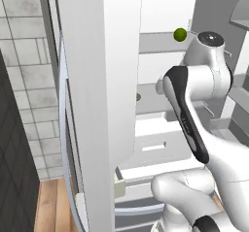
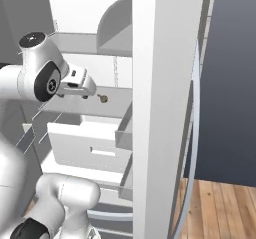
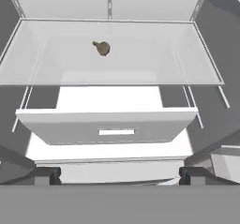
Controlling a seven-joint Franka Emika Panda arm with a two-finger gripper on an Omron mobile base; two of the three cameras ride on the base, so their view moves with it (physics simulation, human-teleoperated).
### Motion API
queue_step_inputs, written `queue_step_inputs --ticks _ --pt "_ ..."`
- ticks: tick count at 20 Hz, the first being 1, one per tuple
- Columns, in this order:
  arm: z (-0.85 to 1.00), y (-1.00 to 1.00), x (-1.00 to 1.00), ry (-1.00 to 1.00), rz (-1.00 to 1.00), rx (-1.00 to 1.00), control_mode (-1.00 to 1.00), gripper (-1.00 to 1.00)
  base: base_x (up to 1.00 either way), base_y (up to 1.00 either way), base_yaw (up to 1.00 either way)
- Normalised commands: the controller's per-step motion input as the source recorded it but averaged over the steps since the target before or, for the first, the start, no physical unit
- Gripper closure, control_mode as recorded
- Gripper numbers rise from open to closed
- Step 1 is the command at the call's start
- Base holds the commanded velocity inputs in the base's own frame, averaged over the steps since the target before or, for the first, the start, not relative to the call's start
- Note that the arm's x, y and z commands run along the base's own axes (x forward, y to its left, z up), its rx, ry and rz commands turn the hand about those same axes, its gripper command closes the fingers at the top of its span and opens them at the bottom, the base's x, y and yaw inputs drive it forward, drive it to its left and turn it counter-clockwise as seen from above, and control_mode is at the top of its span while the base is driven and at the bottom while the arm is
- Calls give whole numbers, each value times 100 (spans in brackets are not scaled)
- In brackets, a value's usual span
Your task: Retrieve the bottle and the shaker from the cabinet and place them next to the mixing bowl on the counter. Then add garlic from the fridge to the mixing bowl.
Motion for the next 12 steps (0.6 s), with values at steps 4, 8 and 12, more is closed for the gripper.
queue_step_inputs --ticks 4,8,12 --pt "-69 2 39 -21 0 9 -100 -100 0 0 0" --pt "-43 10 48 -9 0 3 -100 -100 0 0 0" --pt "4 8 68 7 -1 -8 -100 -100 0 0 0"
